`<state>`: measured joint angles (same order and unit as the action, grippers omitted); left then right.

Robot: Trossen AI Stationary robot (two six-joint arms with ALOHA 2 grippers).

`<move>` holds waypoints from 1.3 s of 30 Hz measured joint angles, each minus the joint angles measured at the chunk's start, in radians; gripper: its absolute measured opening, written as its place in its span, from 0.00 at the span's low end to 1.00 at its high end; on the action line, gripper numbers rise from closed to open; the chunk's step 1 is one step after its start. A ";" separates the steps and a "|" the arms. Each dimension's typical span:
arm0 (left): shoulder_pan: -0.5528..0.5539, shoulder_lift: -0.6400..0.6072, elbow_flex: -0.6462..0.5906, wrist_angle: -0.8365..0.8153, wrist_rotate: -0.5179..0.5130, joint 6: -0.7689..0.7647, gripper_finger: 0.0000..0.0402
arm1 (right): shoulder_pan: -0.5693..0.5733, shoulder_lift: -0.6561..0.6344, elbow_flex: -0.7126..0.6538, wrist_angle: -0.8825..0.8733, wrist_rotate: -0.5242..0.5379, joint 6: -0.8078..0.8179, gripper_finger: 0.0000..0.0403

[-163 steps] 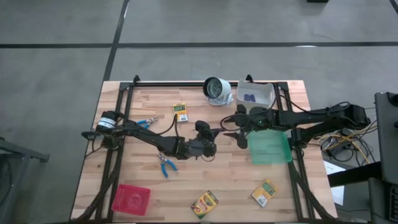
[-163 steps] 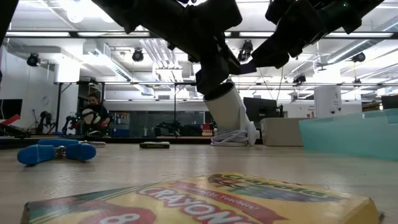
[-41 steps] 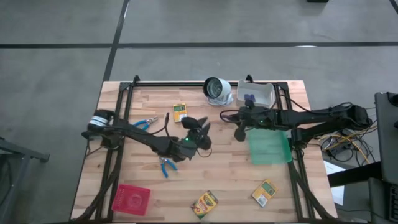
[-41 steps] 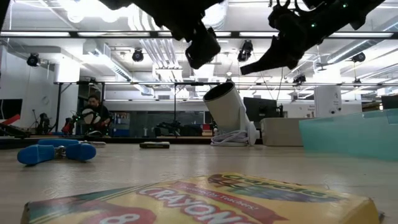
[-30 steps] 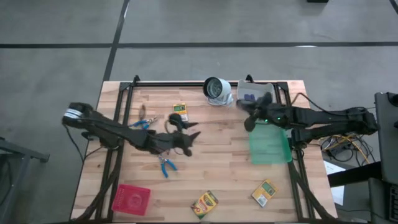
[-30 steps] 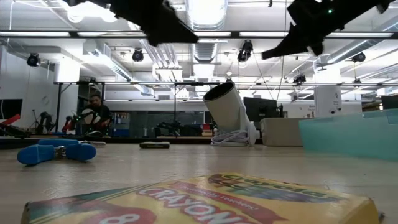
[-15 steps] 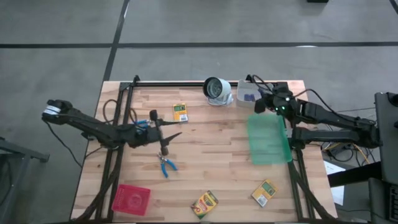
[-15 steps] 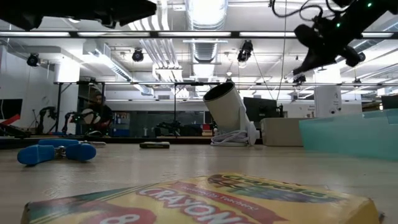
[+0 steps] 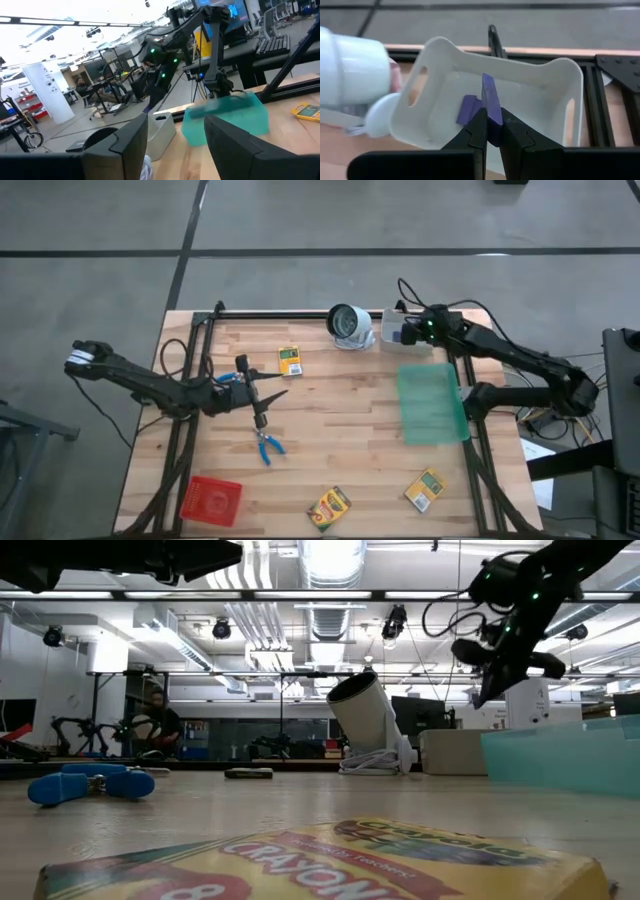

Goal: Pick & Place School Supplies
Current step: Put the blue eraser into the gray bin

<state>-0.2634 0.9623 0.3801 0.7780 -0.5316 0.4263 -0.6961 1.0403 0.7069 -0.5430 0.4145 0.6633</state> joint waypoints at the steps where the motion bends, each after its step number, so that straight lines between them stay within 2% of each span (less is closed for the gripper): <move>1: 0.000 0.000 0.000 0.000 0.000 0.004 0.50 | -0.007 0.025 0.007 0.001 -0.007 0.000 0.06; 11: 0.000 0.002 -0.005 -0.001 0.000 -0.001 0.50 | -0.042 0.235 0.045 0.002 -0.023 0.033 0.06; 19: 0.000 0.002 -0.006 -0.001 0.000 -0.006 0.50 | -0.082 0.338 0.062 0.006 -0.035 0.033 0.10; 31: 0.000 0.002 -0.006 -0.001 0.000 -0.007 0.50 | -0.120 0.388 0.068 0.007 -0.060 0.014 0.12; 39: 0.000 0.002 -0.007 0.000 0.000 -0.007 0.50 | -0.120 0.387 0.068 0.008 -0.057 -0.042 0.18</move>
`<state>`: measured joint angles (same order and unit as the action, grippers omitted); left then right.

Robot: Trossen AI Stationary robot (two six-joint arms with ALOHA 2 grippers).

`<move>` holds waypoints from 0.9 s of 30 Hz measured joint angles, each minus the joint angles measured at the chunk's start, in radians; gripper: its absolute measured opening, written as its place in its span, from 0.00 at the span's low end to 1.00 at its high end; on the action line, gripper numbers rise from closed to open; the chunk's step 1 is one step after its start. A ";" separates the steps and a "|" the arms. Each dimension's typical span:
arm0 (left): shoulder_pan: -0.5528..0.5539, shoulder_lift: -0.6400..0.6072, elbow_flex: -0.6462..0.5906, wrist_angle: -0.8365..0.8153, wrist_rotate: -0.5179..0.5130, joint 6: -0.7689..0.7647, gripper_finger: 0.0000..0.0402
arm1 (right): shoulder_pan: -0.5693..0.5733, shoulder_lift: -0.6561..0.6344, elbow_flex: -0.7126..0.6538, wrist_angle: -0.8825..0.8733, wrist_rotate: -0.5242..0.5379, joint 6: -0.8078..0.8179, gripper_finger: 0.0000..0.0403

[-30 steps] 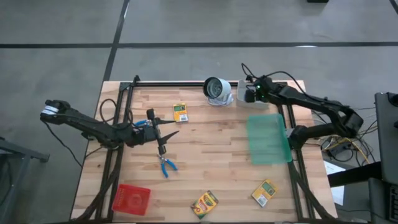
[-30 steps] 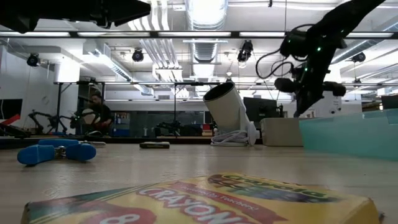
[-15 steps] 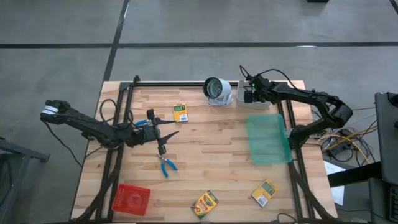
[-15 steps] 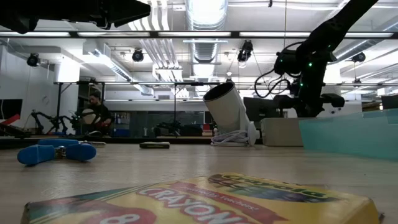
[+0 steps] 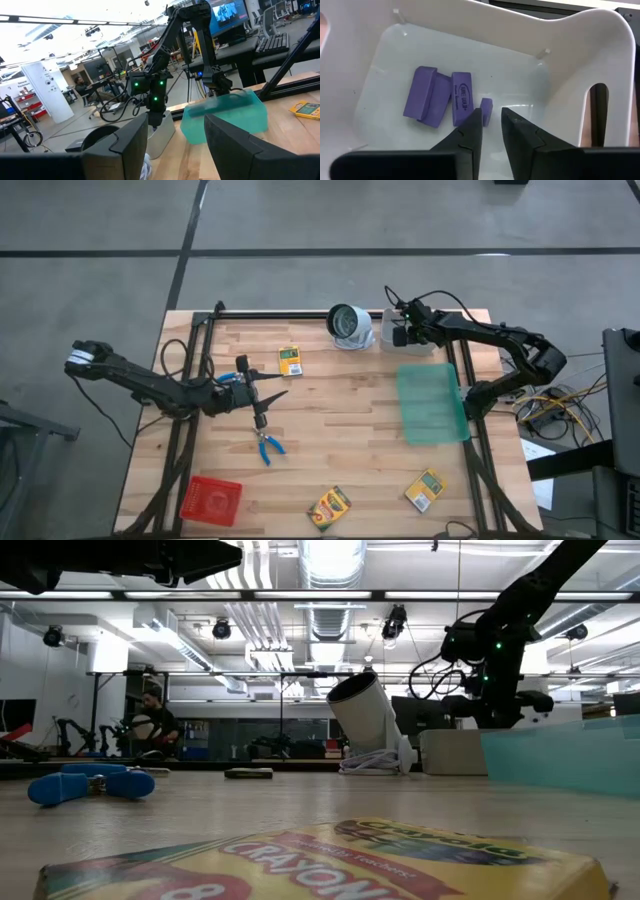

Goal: Pick & Place School Supplies
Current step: Put the blue eraser into the gray bin, then put the blue puncher into the red bin

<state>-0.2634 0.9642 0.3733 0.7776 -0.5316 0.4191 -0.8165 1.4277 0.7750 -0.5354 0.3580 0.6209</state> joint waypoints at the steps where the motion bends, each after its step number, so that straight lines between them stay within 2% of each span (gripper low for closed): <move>1: 0.000 0.000 0.000 0.000 0.000 0.000 0.50 | 0.000 0.000 0.000 0.000 0.000 0.000 0.19; 15: 0.000 0.000 0.000 0.000 0.000 0.000 0.50 | 0.000 -0.001 0.000 0.018 0.001 -0.016 0.37; 20: 0.000 0.000 0.000 0.000 0.000 0.002 0.50 | 0.000 -0.018 0.005 0.053 0.001 -0.040 0.37; 27: 0.000 0.000 0.000 0.000 0.000 0.013 0.50 | 0.013 -0.091 0.045 0.038 -0.015 -0.049 0.33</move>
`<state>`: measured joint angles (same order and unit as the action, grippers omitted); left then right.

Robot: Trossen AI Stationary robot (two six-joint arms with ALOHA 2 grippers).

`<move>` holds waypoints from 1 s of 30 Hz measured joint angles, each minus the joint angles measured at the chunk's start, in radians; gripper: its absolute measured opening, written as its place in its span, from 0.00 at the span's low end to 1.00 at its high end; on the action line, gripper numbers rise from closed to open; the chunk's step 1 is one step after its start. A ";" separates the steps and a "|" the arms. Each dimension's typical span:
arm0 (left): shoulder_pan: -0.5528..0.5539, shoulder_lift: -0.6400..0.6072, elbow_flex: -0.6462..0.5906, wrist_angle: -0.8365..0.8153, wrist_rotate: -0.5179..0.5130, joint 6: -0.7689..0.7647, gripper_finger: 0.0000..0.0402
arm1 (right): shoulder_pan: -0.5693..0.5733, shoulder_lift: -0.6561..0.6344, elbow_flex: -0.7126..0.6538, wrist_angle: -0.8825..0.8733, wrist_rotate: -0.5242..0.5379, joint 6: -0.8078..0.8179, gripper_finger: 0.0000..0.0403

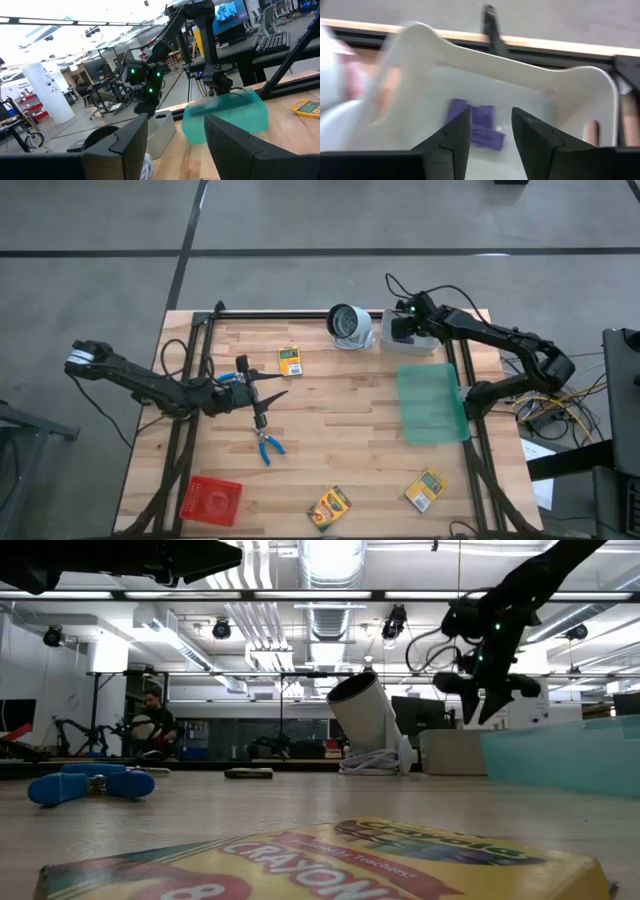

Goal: Pick & Place School Supplies
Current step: Put the blue puncher into the red bin

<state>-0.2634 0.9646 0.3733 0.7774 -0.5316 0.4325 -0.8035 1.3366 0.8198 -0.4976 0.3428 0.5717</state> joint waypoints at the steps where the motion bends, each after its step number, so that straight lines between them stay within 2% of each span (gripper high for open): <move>1: 0.000 0.000 0.000 0.000 0.000 0.000 0.50 | 0.003 -0.014 0.005 -0.001 -0.021 0.000 0.33; 8: 0.000 0.000 0.000 0.000 0.000 -0.001 0.50 | 0.072 -0.117 0.022 0.015 -0.186 -0.118 0.30; 16: 0.000 0.000 -0.001 -0.010 0.000 -0.013 0.50 | 0.246 -0.173 0.022 0.116 -0.317 -0.277 0.32; 25: 0.000 0.000 -0.002 -0.014 -0.009 -0.016 0.50 | 0.454 -0.124 0.020 0.266 -0.328 -0.419 0.30; 30: 0.000 0.000 -0.002 -0.032 -0.070 -0.095 0.50 | 0.516 -0.110 0.018 0.264 -0.327 -0.427 0.28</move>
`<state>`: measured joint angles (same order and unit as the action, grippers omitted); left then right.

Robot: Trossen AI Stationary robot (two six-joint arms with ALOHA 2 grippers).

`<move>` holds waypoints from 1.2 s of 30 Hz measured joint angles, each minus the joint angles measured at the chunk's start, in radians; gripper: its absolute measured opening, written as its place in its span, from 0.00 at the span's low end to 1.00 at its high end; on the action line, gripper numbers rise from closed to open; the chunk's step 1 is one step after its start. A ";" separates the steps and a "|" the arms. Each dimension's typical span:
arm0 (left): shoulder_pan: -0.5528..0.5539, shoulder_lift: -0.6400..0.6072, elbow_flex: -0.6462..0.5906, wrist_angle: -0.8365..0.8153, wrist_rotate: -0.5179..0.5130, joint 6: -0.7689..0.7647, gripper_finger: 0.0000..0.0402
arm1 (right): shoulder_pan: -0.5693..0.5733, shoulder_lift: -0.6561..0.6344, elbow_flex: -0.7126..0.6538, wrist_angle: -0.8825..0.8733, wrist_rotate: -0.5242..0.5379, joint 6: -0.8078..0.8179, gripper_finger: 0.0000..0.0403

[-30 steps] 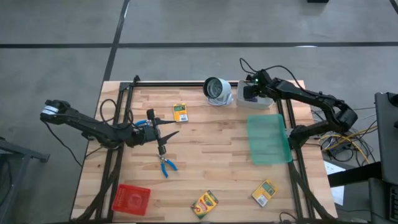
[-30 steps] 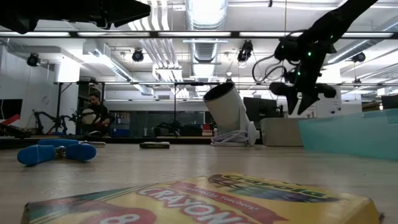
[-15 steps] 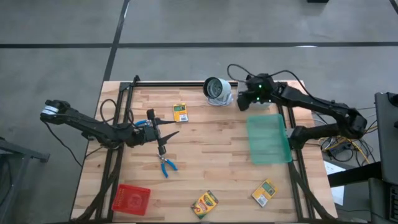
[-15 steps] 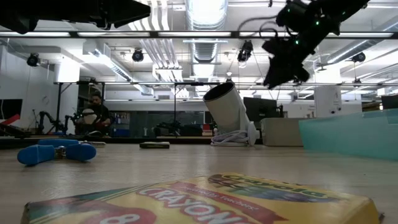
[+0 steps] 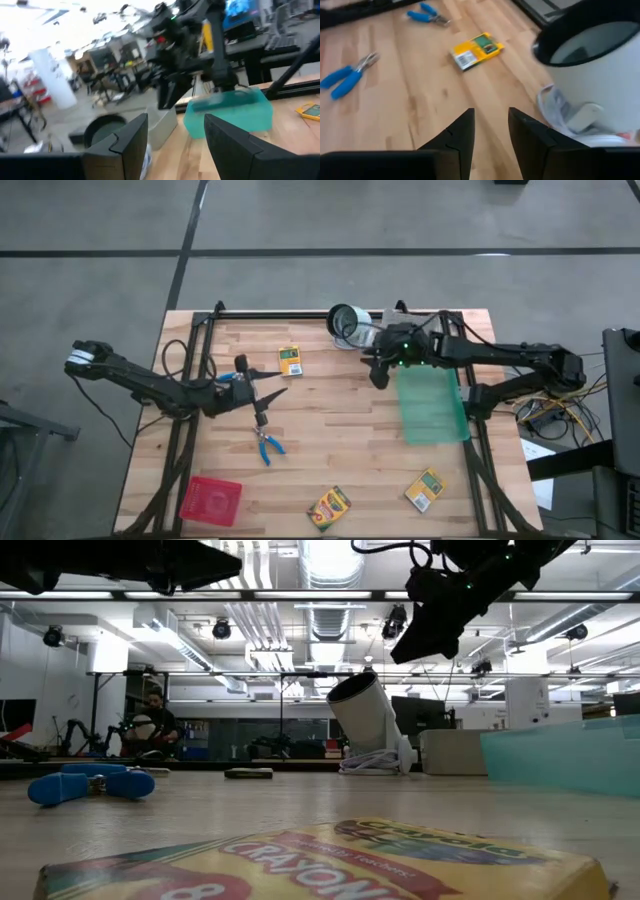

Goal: Pick & Place School Supplies
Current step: Put the blue puncher into the red bin

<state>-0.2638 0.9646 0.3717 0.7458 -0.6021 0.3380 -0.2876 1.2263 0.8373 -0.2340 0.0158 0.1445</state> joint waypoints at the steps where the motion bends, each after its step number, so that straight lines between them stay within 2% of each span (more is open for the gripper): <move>1: 0.000 0.000 0.000 -0.013 -0.022 -0.016 0.50 | 0.014 0.000 -0.001 -0.008 -0.004 -0.017 0.27; 4: 0.000 0.000 0.000 -0.058 -0.099 -0.028 0.50 | 0.055 -0.004 -0.002 -0.042 -0.056 -0.085 0.26; 7: 0.000 0.000 0.000 -0.084 -0.123 -0.063 0.50 | 0.098 -0.008 -0.002 -0.046 -0.074 -0.135 0.25; 15: -0.002 -0.002 0.000 -0.085 -0.037 -0.115 0.50 | 0.191 -0.009 -0.002 -0.046 -0.077 -0.133 0.24; 21: -0.002 -0.002 0.000 -0.093 -0.035 -0.131 0.50 | 0.242 -0.009 -0.006 -0.058 -0.081 -0.114 0.25; 26: -0.002 -0.002 0.000 -0.104 -0.035 -0.150 0.50 | 0.290 -0.049 0.008 -0.163 -0.173 -0.088 0.23; 29: -0.002 -0.002 0.000 -0.108 -0.035 -0.150 0.50 | 0.313 -0.084 0.014 -0.214 -0.174 -0.040 0.21; 36: -0.002 -0.002 0.000 -0.113 -0.035 -0.152 0.50 | 0.349 -0.155 0.014 -0.222 -0.174 -0.058 0.18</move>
<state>-0.2657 0.9623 0.3714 0.6330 -0.6369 0.1864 0.0609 1.0710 0.8509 -0.4565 -0.1579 0.0863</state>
